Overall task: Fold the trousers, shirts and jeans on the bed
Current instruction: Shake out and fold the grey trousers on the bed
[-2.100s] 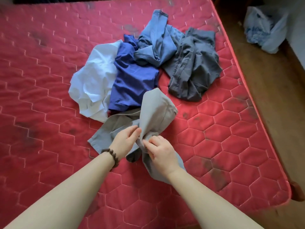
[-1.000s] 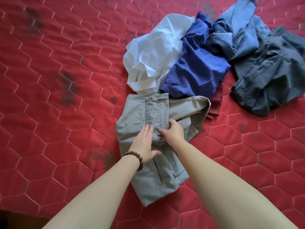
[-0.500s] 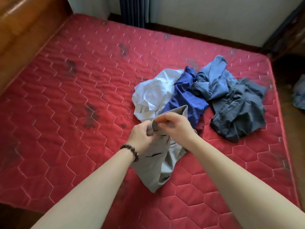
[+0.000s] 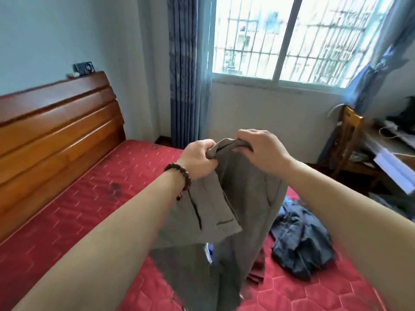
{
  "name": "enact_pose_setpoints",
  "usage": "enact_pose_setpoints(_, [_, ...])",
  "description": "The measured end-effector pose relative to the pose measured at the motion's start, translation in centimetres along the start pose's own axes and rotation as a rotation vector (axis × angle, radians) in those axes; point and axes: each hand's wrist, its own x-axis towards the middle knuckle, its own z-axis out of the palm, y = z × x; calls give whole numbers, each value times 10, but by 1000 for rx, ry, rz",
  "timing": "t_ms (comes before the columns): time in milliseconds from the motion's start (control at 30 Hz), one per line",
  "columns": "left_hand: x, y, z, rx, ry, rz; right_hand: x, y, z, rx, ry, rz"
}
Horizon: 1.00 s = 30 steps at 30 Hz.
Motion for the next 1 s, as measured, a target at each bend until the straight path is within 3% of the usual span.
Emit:
enact_pose_setpoints(167, [20,32,-29,195,-65,25,25,-2,-61,-145,53,-93])
enact_pose_setpoints(300, [25,36,-44,362,-49,-7,33,13,-101,-192,126,-28])
enact_pose_setpoints(467, [33,34,-64,386,-85,19,35,33,-133,-262,108,-11])
enact_pose_setpoints(600, [41,32,-72,427,-4,133,23,55,-146,-402,50,46])
enact_pose_setpoints(733, [52,40,-75,625,154,291,8,71,-154,-512,-47,63])
enact_pose_setpoints(900, [65,67,-87,983,-5,544,-8,94,-169,-613,-182,152])
enact_pose_setpoints(1000, [73,78,-100,1074,43,589,-20,108,-182,-660,-172,200])
